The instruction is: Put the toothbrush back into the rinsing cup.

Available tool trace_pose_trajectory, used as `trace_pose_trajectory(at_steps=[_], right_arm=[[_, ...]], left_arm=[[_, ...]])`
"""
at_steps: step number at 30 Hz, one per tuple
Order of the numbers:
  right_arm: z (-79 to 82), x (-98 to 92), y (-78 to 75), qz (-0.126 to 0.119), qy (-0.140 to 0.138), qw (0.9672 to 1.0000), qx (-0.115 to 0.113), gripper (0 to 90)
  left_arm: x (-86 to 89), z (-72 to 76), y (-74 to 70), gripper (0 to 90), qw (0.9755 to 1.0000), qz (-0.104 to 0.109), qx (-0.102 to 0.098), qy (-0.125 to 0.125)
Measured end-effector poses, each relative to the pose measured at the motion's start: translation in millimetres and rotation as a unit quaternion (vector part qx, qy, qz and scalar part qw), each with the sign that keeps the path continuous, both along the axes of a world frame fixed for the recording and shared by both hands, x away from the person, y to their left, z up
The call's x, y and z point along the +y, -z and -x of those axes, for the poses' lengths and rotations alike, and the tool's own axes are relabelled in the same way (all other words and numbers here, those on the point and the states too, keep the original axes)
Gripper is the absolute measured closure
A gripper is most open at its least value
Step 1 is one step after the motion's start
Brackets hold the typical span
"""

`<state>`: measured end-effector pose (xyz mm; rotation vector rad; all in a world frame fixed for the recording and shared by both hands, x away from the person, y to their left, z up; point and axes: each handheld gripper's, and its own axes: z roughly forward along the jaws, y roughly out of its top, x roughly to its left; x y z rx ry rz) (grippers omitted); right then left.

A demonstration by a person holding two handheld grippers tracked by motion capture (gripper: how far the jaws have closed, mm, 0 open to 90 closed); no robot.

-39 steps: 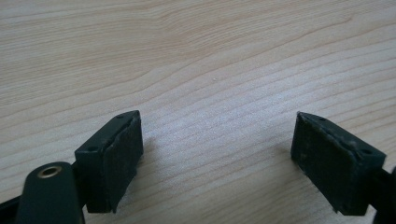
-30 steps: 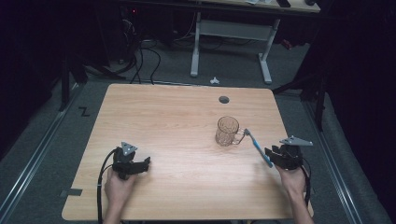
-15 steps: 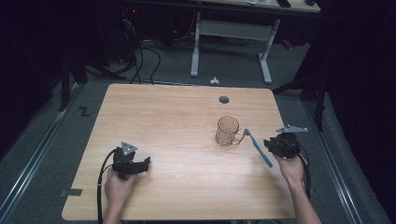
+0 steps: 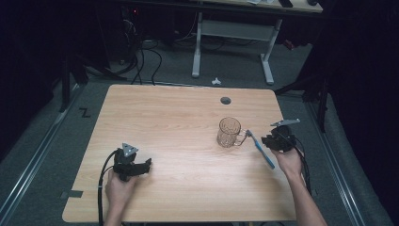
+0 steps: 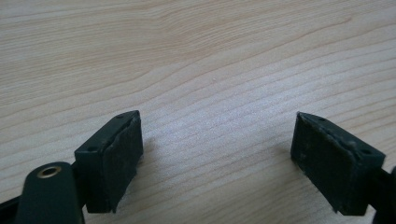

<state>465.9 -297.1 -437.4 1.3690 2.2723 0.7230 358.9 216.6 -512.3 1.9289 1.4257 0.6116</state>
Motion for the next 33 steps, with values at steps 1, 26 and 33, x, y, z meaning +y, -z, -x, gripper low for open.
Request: trace_pose_trajectory(at_steps=[1, 26, 33], right_arm=[[0.0, 0.0, 0.0, 0.0, 0.0, 1.0, 0.0, 69.2], [-29.2, 25.1, 19.9, 0.048, -0.019, 0.995, 0.085, 70.6], [-35.6, 28.1, 25.5, 0.06, -0.017, 0.9925, 0.106, 73.3]], left_arm=[[0.0, 0.0, 0.0, 17.4, 1.0, 0.0, 0.0, 0.0], [0.0, 0.0, 0.0, 17.3, 1.0, 0.0, 0.0, 0.0], [0.0, 0.0, 0.0, 17.4, 1.0, 0.0, 0.0, 0.0]])
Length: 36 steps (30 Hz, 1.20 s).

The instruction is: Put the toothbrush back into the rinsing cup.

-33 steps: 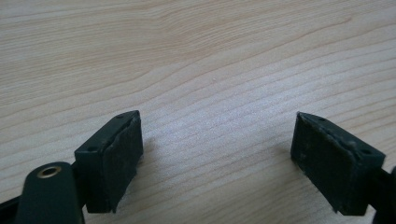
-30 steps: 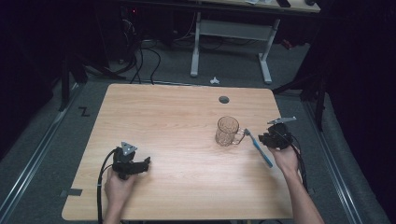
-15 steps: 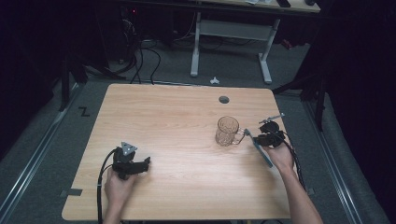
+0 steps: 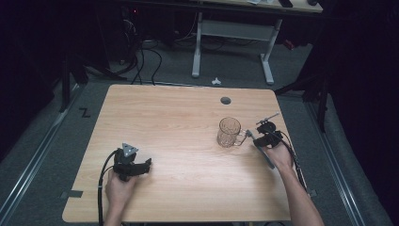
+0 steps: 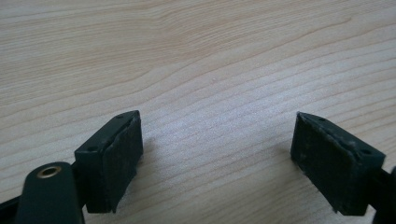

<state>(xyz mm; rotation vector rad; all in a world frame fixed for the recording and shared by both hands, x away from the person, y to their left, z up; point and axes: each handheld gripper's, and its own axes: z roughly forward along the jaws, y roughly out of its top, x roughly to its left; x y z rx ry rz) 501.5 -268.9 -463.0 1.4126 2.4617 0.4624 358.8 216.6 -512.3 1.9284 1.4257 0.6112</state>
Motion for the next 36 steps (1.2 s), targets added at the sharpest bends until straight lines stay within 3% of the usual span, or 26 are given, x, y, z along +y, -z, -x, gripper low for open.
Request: trace_pose_trajectory(at_steps=[9, 18, 36], right_arm=[[-4.6, -4.0, 5.0, 0.003, 0.013, 0.9997, 0.022, 76.6], [-5.3, -7.1, 4.9, -0.007, 0.017, 0.9994, 0.029, 79.2], [3.6, -12.5, -8.9, -0.041, 0.018, 0.999, 0.0, 79.3]], left_arm=[[-0.1, 0.1, 0.2, 17.3, 1.0, 0.001, 0.0, 0.0], [0.0, 0.1, 0.2, 17.3, 1.0, 0.001, 0.0, 0.0], [-0.1, 0.1, 0.2, 17.3, 1.0, 0.001, 0.0, 0.0]])
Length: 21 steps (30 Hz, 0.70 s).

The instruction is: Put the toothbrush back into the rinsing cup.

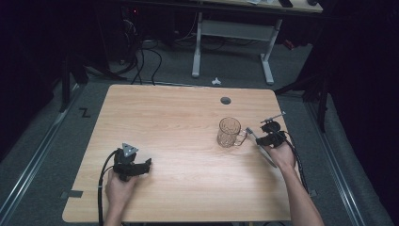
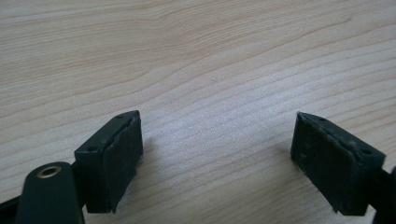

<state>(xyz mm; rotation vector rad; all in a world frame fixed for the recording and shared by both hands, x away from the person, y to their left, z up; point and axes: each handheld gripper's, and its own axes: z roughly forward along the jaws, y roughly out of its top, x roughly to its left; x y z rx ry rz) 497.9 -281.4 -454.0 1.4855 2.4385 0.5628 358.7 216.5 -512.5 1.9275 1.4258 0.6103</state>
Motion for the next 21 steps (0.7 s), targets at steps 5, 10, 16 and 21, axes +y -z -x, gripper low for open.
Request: trace_pose_trajectory(at_steps=[5, 10, 16, 21], right_arm=[[2.9, -4.8, -5.2, -0.012, 0.005, 0.9999, -0.008, 79.2], [6.5, -8.0, -10.5, -0.021, 0.005, 0.9996, -0.019, 79.2], [9.5, -11.0, -13.4, -0.03, 0.005, 0.9992, -0.025, 79.2], [14.1, -16.0, -17.2, -0.042, 0.008, 0.9984, -0.036, 79.2]], left_arm=[[0.0, 0.0, 0.0, 17.3, 1.0, 0.0, 0.0, 0.0], [0.0, 0.0, 0.0, 17.3, 1.0, 0.0, 0.0, 0.0], [0.0, 0.0, 0.0, 17.3, 1.0, 0.0, 0.0, 0.0], [0.0, 0.0, 0.0, 17.3, 1.0, 0.0, 0.0, 0.0]])
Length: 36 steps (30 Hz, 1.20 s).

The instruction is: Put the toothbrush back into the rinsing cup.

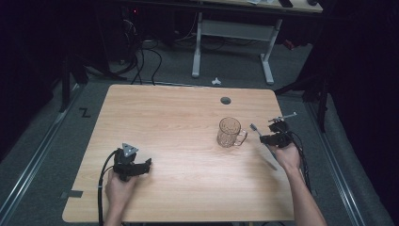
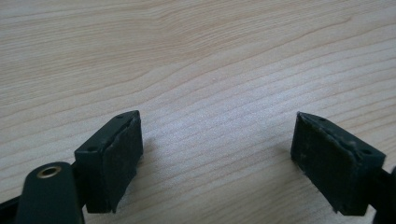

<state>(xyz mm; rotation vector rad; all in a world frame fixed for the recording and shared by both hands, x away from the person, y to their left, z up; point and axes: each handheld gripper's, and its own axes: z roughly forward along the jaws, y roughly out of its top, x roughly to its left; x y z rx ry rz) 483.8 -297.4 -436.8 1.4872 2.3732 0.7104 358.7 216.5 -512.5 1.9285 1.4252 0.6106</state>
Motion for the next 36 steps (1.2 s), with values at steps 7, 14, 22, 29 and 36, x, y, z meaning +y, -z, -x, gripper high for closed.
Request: trace_pose_trajectory(at_steps=[7, 14, 22, 29, 36], right_arm=[[6.8, -4.4, -4.4, -0.014, -0.001, 0.9998, -0.012, 79.3], [12.9, -7.9, -9.8, -0.028, -0.002, 0.9993, -0.024, 79.3], [23.2, -8.6, -20.9, -0.043, -0.012, 0.9978, -0.048, 79.2], [29.7, -8.4, -26.1, -0.052, -0.019, 0.9965, -0.062, 79.2], [36.1, -8.2, -27.6, -0.062, -0.026, 0.9954, -0.067, 79.2]], left_arm=[[-0.1, 0.0, 0.0, 17.3, 1.0, 0.0, 0.0, 0.0], [-0.1, 0.0, 0.0, 17.3, 1.0, 0.0, 0.0, 0.0], [-0.1, 0.0, 0.0, 17.3, 1.0, 0.0, 0.0, 0.0], [-0.1, 0.0, 0.0, 17.3, 1.0, 0.0, 0.0, 0.0], [-0.1, 0.0, 0.0, 17.3, 1.0, 0.0, 0.0, 0.0]])
